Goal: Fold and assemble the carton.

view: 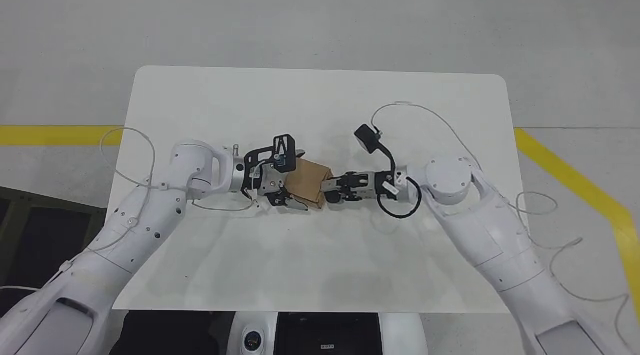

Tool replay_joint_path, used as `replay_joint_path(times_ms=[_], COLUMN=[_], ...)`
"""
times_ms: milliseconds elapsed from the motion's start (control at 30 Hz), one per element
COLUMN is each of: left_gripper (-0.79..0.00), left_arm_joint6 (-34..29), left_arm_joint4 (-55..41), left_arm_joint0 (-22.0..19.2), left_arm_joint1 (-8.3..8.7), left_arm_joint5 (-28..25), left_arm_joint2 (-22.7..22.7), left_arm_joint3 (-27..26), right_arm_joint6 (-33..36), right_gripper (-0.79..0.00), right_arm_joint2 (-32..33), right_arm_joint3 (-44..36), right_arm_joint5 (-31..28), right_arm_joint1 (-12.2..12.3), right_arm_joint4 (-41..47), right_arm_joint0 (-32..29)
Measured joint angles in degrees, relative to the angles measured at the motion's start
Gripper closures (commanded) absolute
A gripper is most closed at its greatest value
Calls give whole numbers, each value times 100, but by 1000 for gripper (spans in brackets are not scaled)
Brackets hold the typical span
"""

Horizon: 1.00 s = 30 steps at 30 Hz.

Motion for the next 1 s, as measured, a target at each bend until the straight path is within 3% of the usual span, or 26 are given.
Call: replay_joint_path(times_ms=[300, 433, 1000], left_gripper=[-785, -785, -785], left_arm_joint6=[-27, -29, -49], left_arm_joint4=[-12, -19, -41], left_arm_joint0=[-3, -7, -18], left_arm_joint1=[-5, -10, -20], left_arm_joint5=[0, 0, 0], left_arm_joint2=[2, -2, 10], left_arm_joint3=[23, 31, 35], right_arm_joint6=[48, 54, 56], right_gripper=[-105, -3, 0], right_arm_joint2=[200, 273, -170], right_arm_joint3=[-247, -272, 135], right_arm_joint5=[-65, -61, -137], right_arm_joint1=[78, 109, -31], right_arm_joint4=[73, 76, 205], right_arm_joint0=[-280, -374, -14])
